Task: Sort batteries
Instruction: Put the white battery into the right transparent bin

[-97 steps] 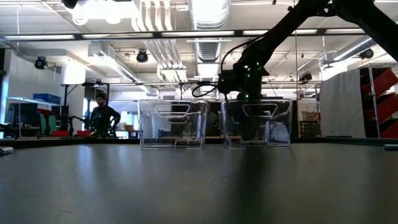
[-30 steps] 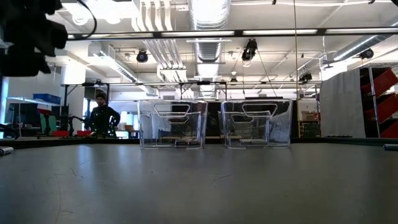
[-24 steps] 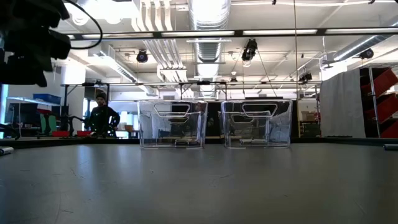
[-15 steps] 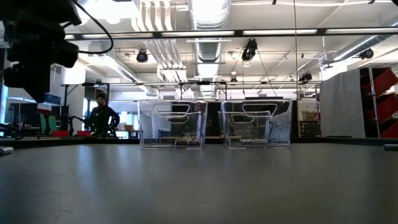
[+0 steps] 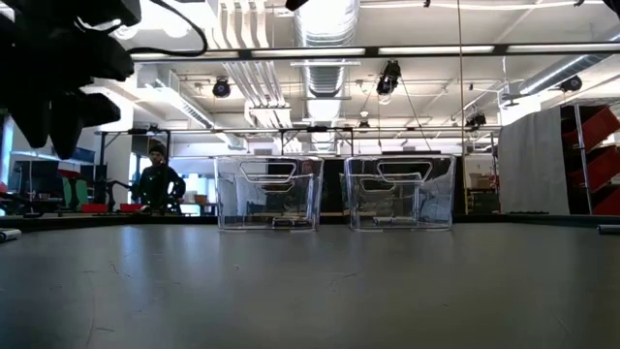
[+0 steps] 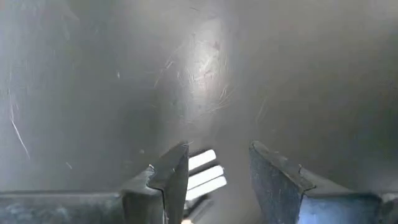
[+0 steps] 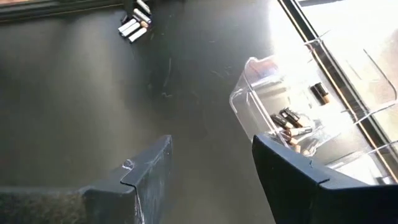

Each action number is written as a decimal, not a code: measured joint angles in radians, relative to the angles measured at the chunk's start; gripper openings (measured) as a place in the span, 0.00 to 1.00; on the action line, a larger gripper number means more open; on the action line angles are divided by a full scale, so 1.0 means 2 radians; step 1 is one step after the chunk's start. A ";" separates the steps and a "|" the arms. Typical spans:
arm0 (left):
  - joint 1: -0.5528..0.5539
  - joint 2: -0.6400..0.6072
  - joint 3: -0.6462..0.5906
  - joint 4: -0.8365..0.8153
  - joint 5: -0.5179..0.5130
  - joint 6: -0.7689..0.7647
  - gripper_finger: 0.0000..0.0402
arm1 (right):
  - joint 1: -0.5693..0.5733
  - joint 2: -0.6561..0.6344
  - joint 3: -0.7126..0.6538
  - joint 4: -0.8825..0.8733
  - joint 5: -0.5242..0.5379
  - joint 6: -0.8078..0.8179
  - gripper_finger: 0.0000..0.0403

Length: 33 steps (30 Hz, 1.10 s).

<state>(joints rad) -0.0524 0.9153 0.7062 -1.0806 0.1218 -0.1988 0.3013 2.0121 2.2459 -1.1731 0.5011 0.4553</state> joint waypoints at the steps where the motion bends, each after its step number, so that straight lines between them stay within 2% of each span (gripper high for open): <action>1: -0.001 0.007 0.000 0.000 0.000 0.032 0.36 | 0.000 0.000 0.000 0.000 0.000 0.003 0.54; 6: -0.002 0.058 0.000 0.002 0.008 0.052 0.36 | 0.003 0.000 0.000 0.000 -0.001 0.008 0.54; 9: -0.005 0.096 0.010 0.001 0.047 0.065 0.36 | 0.003 0.000 0.000 0.000 -0.001 0.008 0.54; 11: -0.011 0.123 0.021 0.003 0.054 0.069 0.36 | 0.003 0.000 0.000 0.000 -0.001 0.008 0.54; 15: -0.021 0.178 0.051 -0.002 0.043 0.103 0.36 | 0.003 0.000 0.000 0.000 -0.001 0.013 0.54; 20: -0.026 0.234 0.091 -0.018 -0.018 0.234 0.33 | 0.005 0.000 0.000 0.000 -0.001 0.033 0.54; 25: -0.026 0.246 0.089 -0.034 -0.030 0.327 0.27 | 0.016 0.000 0.000 -0.005 -0.001 0.054 0.54; 33: -0.026 0.237 0.036 -0.007 -0.030 0.331 0.23 | 0.023 0.000 -0.011 -0.026 0.000 0.087 0.54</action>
<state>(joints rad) -0.1043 1.3884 0.7775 -1.0955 0.0624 0.4628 0.3470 2.0121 2.2247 -1.2258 0.5019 0.6300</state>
